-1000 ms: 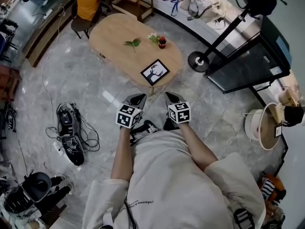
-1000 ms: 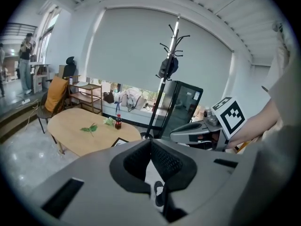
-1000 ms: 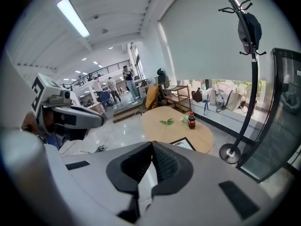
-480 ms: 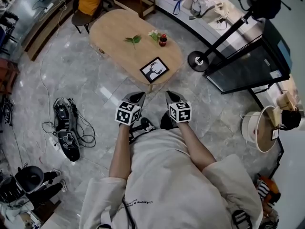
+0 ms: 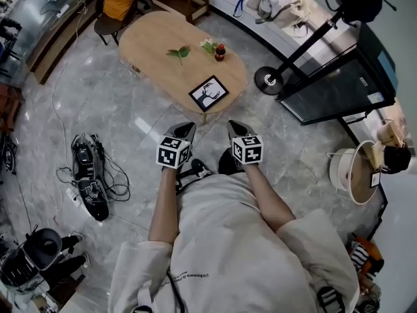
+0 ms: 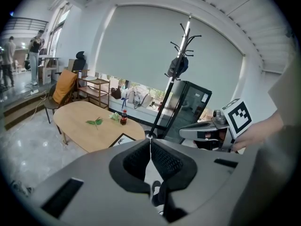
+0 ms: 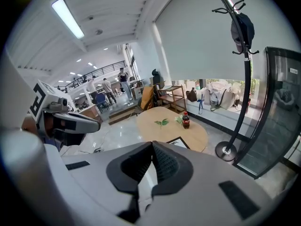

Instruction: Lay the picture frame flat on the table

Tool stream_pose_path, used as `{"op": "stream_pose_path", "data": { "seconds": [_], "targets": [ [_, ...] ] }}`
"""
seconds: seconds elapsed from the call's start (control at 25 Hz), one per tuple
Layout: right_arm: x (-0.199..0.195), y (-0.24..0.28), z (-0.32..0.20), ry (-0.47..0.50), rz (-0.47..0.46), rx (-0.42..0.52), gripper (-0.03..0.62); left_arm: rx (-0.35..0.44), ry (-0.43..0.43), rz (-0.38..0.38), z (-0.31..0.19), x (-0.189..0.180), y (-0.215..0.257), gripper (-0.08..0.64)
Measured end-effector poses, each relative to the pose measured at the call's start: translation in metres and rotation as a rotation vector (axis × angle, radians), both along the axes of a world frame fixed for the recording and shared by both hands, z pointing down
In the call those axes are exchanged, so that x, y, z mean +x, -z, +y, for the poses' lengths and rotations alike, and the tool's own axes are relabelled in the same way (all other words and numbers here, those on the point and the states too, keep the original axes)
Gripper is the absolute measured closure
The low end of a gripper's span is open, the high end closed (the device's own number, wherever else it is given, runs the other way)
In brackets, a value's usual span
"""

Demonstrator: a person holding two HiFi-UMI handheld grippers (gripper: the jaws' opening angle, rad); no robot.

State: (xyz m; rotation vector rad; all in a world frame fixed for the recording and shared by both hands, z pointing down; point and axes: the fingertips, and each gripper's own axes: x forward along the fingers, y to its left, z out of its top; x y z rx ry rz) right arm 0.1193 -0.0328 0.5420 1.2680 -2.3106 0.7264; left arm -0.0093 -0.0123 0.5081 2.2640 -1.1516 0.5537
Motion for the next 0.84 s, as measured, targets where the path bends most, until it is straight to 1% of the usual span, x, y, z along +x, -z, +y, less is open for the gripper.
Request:
{"op": "stream_pose_path", "data": {
  "seconds": [0.16,0.4,0.84],
  "targets": [
    [-0.013,0.0,-0.011,0.006,0.011,0.001,0.558,0.002,-0.005,0.016,-0.011,-0.011,0.001,0.537],
    [-0.021,0.002,-0.016,0.008,0.021,-0.002,0.558,-0.007,0.0,0.028,-0.015,-0.021,0.002,0.537],
    [-0.016,0.003,-0.017,-0.002,0.022,0.01,0.558,-0.001,-0.016,0.03,-0.015,-0.015,0.001,0.537]
  ]
}}
